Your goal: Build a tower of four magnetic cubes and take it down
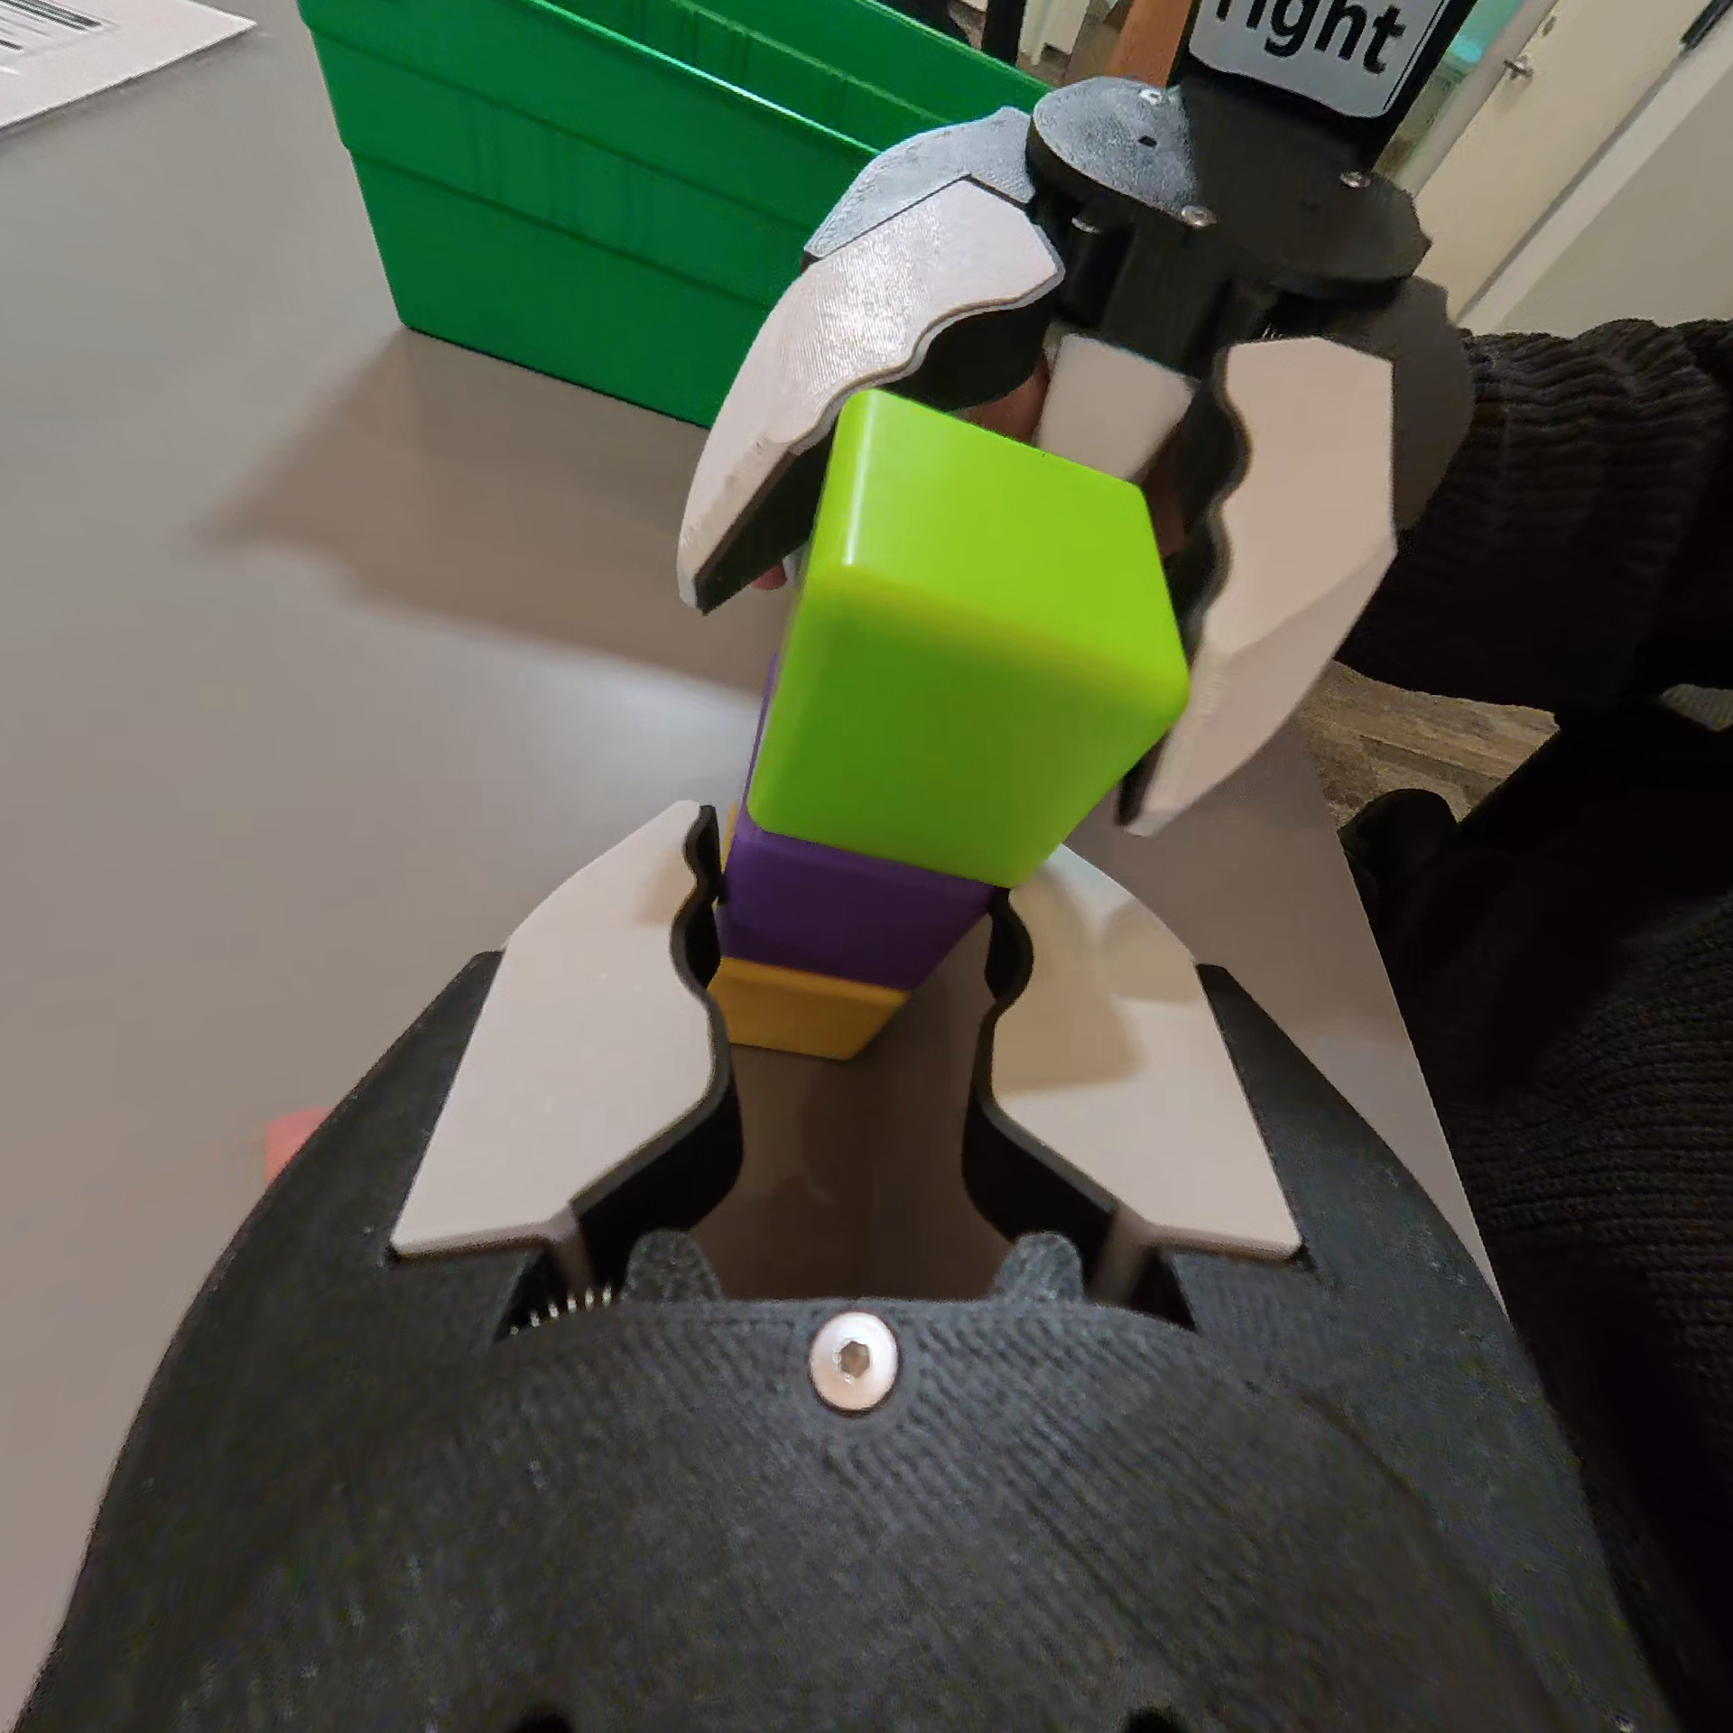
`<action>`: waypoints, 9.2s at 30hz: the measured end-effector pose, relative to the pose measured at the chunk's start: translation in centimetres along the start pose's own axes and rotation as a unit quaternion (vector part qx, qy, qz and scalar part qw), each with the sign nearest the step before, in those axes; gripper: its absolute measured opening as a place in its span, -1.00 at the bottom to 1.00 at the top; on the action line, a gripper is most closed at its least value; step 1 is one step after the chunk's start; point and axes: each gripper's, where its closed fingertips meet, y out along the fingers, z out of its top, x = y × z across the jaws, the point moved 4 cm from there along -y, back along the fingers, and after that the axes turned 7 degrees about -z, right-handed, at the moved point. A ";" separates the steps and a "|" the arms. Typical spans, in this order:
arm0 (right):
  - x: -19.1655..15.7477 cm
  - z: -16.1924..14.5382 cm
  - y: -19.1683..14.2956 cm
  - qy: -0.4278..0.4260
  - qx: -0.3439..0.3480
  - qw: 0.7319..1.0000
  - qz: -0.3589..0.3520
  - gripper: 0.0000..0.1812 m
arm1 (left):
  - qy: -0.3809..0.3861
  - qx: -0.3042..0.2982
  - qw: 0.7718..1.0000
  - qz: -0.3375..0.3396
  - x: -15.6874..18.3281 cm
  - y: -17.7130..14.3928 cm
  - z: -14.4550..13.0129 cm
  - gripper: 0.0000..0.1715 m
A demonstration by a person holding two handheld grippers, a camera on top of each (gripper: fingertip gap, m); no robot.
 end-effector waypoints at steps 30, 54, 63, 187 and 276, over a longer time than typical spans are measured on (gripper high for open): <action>2.6 6.4 -2.8 0.021 0.073 0.991 -0.114 -0.42 | 0.027 -0.026 0.999 0.026 0.1 0.4 -0.3 -0.43; 21.5 -2.9 -23.8 0.082 -0.219 0.814 -0.531 -0.42 | 0.015 -0.054 0.998 0.021 0.2 1.0 -0.8 -0.20; 23.5 -8.0 -25.1 0.137 -0.278 0.766 -0.563 -0.41 | 0.012 -0.054 0.998 0.020 0.1 1.0 -0.8 -0.19; 14.7 -4.0 -19.7 -0.097 -0.423 0.861 -0.267 -0.43 | 0.081 -0.198 0.975 0.066 -0.2 1.6 -3.7 -0.43; -1.2 -4.6 0.5 -0.068 -0.251 0.965 -0.032 -0.23 | 0.047 -0.198 0.976 0.072 -0.6 0.9 -4.0 0.06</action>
